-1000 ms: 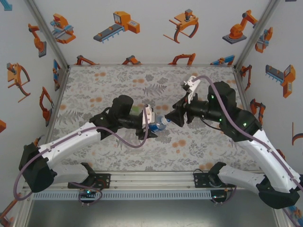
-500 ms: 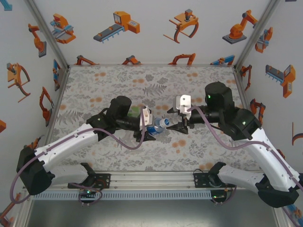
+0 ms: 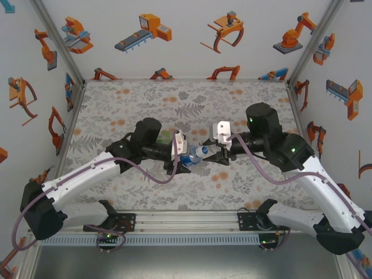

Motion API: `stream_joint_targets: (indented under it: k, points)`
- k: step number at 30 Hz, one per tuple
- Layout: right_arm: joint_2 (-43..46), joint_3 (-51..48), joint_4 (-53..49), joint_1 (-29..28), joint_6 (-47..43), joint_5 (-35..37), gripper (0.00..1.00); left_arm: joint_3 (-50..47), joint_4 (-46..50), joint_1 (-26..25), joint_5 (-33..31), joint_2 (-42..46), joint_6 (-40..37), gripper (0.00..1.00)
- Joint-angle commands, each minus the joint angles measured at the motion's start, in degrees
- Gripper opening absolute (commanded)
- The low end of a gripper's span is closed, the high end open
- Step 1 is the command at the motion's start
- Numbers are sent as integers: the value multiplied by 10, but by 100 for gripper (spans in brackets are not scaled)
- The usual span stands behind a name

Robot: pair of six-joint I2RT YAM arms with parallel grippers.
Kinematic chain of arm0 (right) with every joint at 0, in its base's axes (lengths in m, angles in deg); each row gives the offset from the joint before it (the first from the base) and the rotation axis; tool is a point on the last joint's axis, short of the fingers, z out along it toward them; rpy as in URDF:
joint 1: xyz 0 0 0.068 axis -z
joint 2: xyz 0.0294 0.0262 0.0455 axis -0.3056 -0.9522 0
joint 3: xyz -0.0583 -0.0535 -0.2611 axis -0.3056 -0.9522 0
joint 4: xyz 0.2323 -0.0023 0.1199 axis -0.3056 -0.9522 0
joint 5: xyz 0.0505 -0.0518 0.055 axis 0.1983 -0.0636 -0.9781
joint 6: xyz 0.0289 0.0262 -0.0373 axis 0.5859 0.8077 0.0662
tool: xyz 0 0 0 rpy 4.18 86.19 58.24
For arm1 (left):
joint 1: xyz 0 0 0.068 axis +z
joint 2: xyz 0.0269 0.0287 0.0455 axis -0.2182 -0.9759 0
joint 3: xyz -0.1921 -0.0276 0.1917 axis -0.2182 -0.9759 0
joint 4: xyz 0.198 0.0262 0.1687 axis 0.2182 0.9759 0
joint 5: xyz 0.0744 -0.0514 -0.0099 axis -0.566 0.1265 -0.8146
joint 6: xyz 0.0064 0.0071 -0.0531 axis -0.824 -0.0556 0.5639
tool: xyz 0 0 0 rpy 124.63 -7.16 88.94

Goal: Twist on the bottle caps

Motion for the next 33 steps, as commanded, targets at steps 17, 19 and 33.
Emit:
stream_joint_targets:
  k: [17, 19, 33]
  points:
    - [-4, -36, 92, -8, 298, 141, 0, 16, -18, -6, 10, 10, -2, 0]
    - [-8, -42, 103, -8, 422, 198, 0, 14, -28, -6, 5, 6, -1, 0]
    - [-31, -45, 49, -7, 973, 320, 0, 25, -45, -6, -33, -16, -1, 0]
